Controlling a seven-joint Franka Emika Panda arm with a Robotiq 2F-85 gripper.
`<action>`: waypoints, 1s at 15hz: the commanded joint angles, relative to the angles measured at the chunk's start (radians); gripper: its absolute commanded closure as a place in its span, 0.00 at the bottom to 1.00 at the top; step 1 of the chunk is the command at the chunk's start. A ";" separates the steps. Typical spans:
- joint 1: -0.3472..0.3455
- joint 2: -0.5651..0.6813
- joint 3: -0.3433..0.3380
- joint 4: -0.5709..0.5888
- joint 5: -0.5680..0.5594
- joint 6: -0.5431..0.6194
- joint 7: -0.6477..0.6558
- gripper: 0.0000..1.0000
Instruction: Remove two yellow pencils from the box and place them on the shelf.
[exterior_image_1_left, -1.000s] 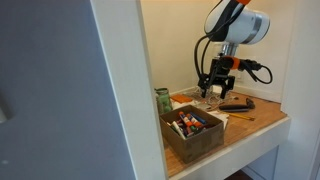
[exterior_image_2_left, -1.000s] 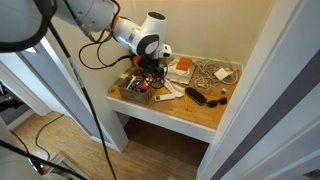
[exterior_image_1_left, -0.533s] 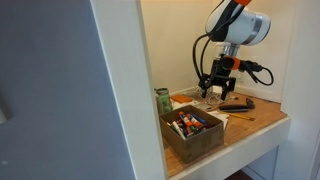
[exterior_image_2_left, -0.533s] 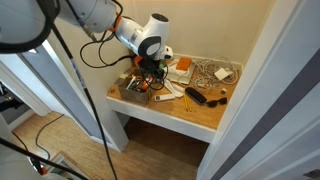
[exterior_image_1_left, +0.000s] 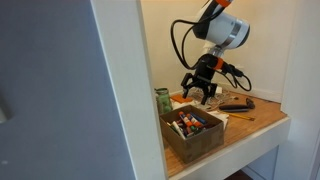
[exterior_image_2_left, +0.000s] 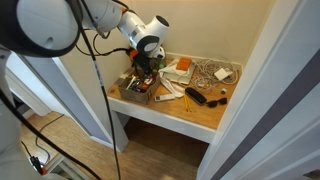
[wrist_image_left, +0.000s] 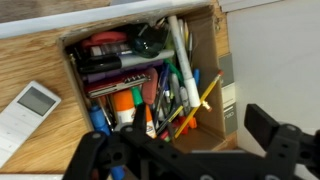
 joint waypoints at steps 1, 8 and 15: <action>0.012 0.080 0.005 0.094 0.033 -0.089 -0.029 0.00; 0.030 0.177 0.027 0.186 0.044 -0.135 -0.031 0.00; 0.067 0.251 0.038 0.260 0.025 -0.126 0.001 0.25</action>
